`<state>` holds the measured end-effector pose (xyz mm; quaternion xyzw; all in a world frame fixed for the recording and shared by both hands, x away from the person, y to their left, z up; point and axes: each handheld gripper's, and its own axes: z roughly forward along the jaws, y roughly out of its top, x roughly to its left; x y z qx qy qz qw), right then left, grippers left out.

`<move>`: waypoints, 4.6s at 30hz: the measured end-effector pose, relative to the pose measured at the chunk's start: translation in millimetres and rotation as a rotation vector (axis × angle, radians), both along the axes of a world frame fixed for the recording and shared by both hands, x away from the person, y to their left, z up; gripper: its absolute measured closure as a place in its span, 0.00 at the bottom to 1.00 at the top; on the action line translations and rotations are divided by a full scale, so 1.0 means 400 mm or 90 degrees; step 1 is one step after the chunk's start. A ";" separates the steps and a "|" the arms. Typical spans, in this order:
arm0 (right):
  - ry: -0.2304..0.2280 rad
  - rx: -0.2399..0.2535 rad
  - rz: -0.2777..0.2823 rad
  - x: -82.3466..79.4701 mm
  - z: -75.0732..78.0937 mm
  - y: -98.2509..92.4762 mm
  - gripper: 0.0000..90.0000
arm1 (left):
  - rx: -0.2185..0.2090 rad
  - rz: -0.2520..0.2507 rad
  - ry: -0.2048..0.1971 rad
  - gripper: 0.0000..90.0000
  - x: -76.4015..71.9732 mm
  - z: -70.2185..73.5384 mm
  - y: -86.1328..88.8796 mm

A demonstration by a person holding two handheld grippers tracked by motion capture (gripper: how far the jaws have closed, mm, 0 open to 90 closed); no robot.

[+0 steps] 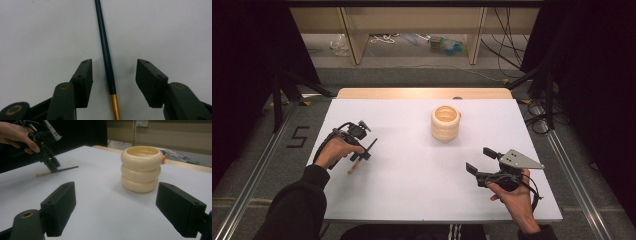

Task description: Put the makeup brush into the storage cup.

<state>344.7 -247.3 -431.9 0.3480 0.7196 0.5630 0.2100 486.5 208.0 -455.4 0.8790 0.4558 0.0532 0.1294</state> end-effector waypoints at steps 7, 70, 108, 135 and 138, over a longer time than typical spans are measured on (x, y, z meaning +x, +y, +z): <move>0.000 0.000 0.001 0.000 0.000 0.000 0.19 | 0.003 0.008 0.010 0.61 0.005 -0.006 -0.001; 0.003 -0.005 0.008 -0.001 0.001 0.000 0.20 | 0.076 -0.051 0.044 0.92 0.009 -0.011 -0.012; -0.046 -0.065 0.026 -0.016 0.012 0.036 0.18 | -0.013 -0.174 0.034 0.93 -0.041 0.070 -0.068; -0.135 -0.179 0.120 -0.048 0.018 0.168 0.17 | -0.060 -0.312 0.041 0.93 -0.123 0.114 -0.199; -0.147 -0.198 0.138 -0.050 0.015 0.193 0.17 | -0.064 -0.325 0.048 0.93 -0.134 0.112 -0.216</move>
